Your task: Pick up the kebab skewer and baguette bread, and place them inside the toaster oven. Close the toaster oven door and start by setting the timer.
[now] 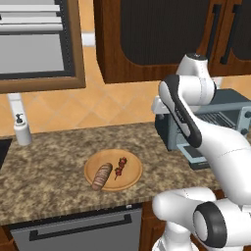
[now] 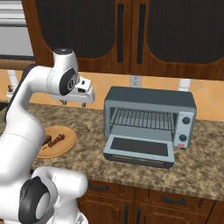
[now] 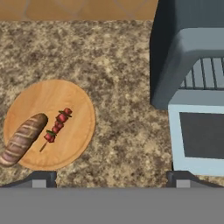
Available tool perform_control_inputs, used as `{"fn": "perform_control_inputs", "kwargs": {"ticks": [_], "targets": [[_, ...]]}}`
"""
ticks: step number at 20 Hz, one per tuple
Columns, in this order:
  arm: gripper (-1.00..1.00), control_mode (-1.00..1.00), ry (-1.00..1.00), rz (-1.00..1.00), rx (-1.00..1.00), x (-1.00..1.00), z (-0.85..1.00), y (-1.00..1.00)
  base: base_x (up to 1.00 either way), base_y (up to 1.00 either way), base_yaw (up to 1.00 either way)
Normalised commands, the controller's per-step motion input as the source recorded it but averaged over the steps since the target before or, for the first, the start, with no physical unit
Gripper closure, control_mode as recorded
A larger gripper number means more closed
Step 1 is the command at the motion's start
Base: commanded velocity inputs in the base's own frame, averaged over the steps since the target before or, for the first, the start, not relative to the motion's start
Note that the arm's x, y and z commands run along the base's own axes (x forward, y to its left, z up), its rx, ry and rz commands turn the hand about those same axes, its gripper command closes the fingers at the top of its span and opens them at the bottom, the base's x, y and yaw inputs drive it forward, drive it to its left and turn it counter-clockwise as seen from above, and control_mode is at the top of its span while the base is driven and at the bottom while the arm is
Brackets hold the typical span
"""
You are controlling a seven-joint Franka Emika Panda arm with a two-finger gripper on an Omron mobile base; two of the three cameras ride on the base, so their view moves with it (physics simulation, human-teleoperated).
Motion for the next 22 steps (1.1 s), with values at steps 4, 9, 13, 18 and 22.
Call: {"fn": "perform_control_inputs", "kwargs": {"ticks": [4,9,13,18,22], "targets": [[-1.0,1.0,0.0,0.0,0.0,0.0,0.0,0.0,0.03,-0.01,0.0],[-1.0,1.0,0.0,0.0,0.0,0.0,0.0,0.0,0.0,0.0,0.0],[-1.0,1.0,0.0,0.0,0.0,0.0,0.0,0.0,0.0,0.0,0.0],[-1.0,-1.0,0.0,0.0,0.0,0.0,0.0,0.0,0.0,0.0,0.0],[-1.0,-1.0,0.0,0.0,0.0,0.0,0.0,0.0,0.0,0.0,0.0]]}}
